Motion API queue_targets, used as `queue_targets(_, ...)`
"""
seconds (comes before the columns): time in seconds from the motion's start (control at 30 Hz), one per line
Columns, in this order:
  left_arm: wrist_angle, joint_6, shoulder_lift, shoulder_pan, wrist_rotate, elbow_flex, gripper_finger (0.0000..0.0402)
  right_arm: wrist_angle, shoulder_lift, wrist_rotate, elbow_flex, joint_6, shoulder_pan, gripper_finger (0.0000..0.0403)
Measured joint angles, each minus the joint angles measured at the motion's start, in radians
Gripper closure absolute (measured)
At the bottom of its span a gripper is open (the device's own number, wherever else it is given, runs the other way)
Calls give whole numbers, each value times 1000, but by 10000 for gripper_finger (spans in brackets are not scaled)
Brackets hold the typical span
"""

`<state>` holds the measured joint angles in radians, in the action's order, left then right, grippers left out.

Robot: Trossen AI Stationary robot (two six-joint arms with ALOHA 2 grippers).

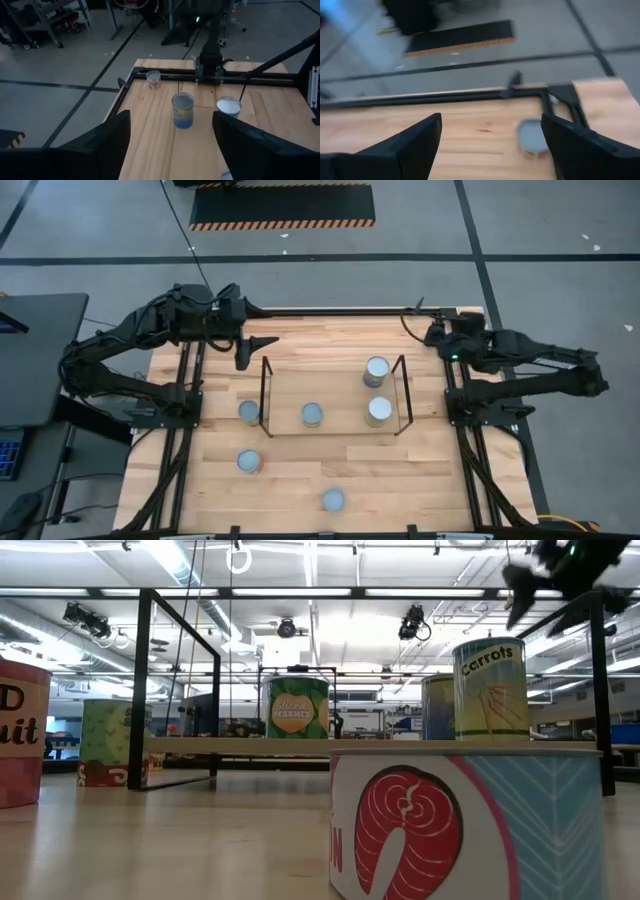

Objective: Pick and place cans onto a shelf
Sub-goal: Put the canned tomatoes on the shelf

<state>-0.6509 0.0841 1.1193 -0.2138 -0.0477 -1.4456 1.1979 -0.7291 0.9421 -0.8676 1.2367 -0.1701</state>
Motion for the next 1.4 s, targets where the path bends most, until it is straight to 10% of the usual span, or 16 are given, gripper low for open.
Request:
queue_targets(0.57,-12,-28,59,13,1,0,116,-316,-259,-398,163,193,-646,54)
queue_targets(1.0,-63,-21,66,22,0,0,116,-380,-499,-411,163,183,-716,54)
queue_targets(1.4,-95,16,65,22,0,0,116,-359,-471,-310,163,179,-658,54)
